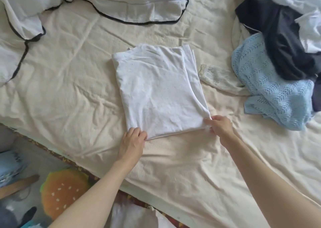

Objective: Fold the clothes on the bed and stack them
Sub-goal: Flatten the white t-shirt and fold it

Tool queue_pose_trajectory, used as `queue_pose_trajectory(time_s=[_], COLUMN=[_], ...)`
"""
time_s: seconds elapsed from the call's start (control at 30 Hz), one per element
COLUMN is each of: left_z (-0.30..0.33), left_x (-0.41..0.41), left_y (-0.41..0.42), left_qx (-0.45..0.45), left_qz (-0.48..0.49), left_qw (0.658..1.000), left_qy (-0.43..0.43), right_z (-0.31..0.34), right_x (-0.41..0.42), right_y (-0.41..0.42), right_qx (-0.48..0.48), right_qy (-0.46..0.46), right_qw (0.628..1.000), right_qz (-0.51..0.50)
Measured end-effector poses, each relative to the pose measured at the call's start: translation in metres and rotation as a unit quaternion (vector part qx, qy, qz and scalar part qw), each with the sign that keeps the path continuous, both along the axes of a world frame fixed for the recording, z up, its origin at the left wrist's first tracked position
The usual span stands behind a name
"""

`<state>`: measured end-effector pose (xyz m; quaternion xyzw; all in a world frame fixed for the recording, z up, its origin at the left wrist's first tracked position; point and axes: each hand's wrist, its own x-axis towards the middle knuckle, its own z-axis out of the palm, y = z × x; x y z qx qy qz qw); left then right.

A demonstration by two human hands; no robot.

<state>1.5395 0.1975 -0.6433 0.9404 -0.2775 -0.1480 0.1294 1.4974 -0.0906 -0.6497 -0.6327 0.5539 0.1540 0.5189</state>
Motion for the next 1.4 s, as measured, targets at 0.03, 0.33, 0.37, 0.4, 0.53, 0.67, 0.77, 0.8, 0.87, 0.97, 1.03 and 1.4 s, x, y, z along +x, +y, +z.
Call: queue_pose_trajectory(time_s=[0.03,0.33,0.37,0.4,0.53,0.67,0.77,0.8,0.87,0.97,1.03,1.4], left_z=[-0.001,0.001,0.002,0.004,0.015,0.035,0.053,0.059,0.07,0.086,0.091,0.099], left_x=[-0.002,0.022,0.024,0.026,0.029,0.025,0.006,-0.002,-0.023,-0.064,-0.09,-0.104], left_y=[0.004,0.013,0.012,0.013,0.02,0.033,0.053,0.061,0.076,0.098,0.113,0.128], left_qx=[-0.012,-0.167,-0.16,-0.154,-0.22,-0.26,-0.269,-0.265,-0.252,-0.219,-0.187,-0.169], left_qz=[0.04,0.536,0.534,0.533,0.552,0.564,0.552,0.55,0.554,0.568,0.574,0.578], left_qw=[0.999,0.751,0.745,0.741,0.679,0.649,0.644,0.643,0.638,0.622,0.611,0.579], left_qy=[0.01,0.348,0.366,0.379,0.432,0.44,0.456,0.463,0.472,0.493,0.512,0.549], right_z=[0.0,0.0,0.001,0.003,0.018,0.045,0.06,0.066,0.076,0.086,0.089,0.1], right_x=[0.0,0.005,0.005,0.004,-0.001,-0.017,-0.05,-0.063,-0.093,-0.145,-0.18,-0.206], right_y=[-0.001,-0.003,-0.002,-0.002,0.0,0.017,0.037,0.044,0.06,0.087,0.103,0.125], right_qx=[0.014,0.167,0.176,0.19,0.238,0.225,0.224,0.228,0.239,0.257,0.273,0.259], right_qy=[0.001,-0.01,-0.009,-0.01,-0.035,-0.042,-0.039,-0.035,-0.017,0.026,0.052,0.017], right_qw=[1.0,0.982,0.979,0.975,0.961,0.963,0.962,0.96,0.955,0.948,0.94,0.923], right_qz=[-0.001,-0.09,-0.102,-0.113,-0.139,-0.14,-0.148,-0.159,-0.178,-0.186,-0.196,-0.282])
